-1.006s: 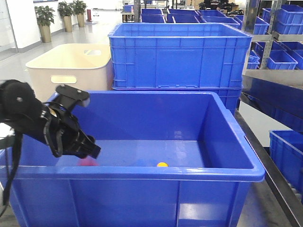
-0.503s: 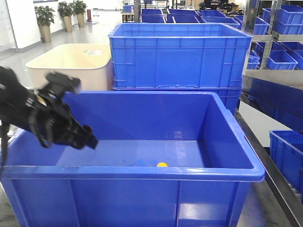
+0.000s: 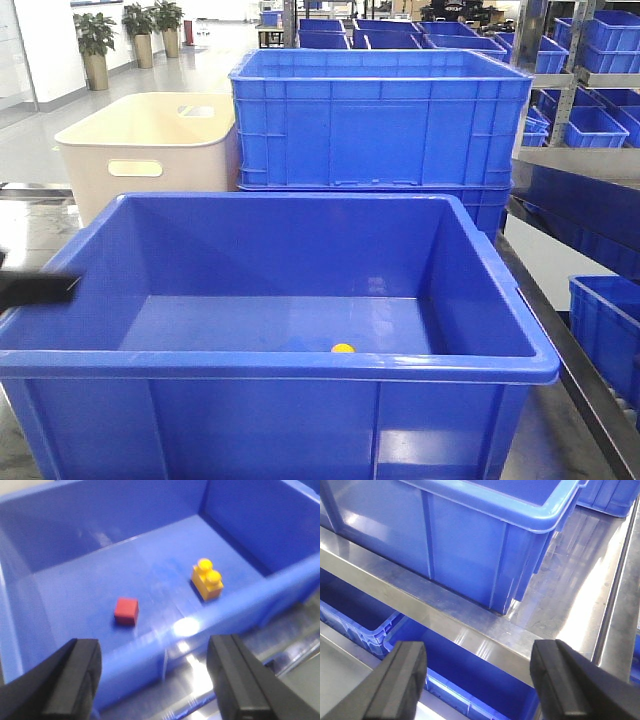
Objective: Pick red and yellow blocks into blue bin
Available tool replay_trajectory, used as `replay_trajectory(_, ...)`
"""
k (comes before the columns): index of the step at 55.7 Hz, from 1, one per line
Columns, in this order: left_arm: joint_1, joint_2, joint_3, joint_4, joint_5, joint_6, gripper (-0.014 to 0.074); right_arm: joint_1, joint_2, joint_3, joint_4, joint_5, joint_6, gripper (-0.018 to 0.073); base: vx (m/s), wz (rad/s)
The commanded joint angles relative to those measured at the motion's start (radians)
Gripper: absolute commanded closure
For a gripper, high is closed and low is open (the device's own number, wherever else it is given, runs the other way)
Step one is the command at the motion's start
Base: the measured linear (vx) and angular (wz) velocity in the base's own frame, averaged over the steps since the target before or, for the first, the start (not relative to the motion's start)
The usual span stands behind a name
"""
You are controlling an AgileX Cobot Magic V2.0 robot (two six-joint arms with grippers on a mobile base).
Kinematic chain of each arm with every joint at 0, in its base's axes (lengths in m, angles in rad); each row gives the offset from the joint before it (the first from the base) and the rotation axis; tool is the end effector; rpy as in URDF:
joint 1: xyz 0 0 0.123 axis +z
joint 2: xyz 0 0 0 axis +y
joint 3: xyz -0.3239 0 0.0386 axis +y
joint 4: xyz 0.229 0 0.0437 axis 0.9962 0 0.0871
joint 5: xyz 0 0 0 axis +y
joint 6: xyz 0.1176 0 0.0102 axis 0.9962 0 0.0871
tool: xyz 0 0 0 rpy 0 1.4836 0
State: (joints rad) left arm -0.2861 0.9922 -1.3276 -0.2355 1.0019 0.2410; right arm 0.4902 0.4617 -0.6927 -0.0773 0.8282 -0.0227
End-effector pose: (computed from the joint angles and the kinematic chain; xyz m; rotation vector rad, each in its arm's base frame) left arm 0.1418 -0.0659 0.4697 0.5374 2.0725 -0.3132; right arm 0.0411 0.0143 0.3394 -0.5477 2.0110 0.1943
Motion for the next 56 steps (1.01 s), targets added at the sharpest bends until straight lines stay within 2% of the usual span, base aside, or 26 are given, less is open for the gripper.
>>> replay_trajectory(1,0.0,-0.132,0.076,-0.021,-0.088,-0.001,0.0058,-0.001,0.007,-0.026,-0.015,-0.079,-0.012,0.0067,0.0,0.0)
replay_trajectory(20,0.0,-0.506,0.463,-0.021,-0.048,0.005,0.0059,-0.001,0.007,-0.026,-0.015,-0.071,-0.012,0.0067,0.0,0.0)
replay_trajectory(27,0.001,-0.564,0.566,0.01,-0.102,-0.02,0.0059,-0.001,0.007,-0.026,-0.015,-0.071,-0.009,0.0067,0.0,0.0)
replay_trajectory(36,0.001,-0.57,0.638,0.04,-0.217,-0.122,0.0059,-0.001,0.007,-0.026,-0.015,-0.071,-0.008,0.0067,0.0,0.0)
replay_trajectory(41,0.001,-0.57,0.661,0.04,-0.269,-0.122,0.0064,-0.001,0.007,-0.026,-0.015,-0.071,-0.005,0.0079,0.0,0.0)
replay_trajectory(49,0.001,-0.57,0.685,0.04,-0.309,-0.121,0.0146,-0.001,0.007,-0.026,-0.014,-0.064,-0.005,0.0195,0.0,0.0)
replay_trajectory(56,0.001,-0.568,0.692,0.04,-0.33,-0.121,0.0285,-0.001,0.007,-0.026,-0.014,-0.064,-0.005,0.034,0.0,0.0)
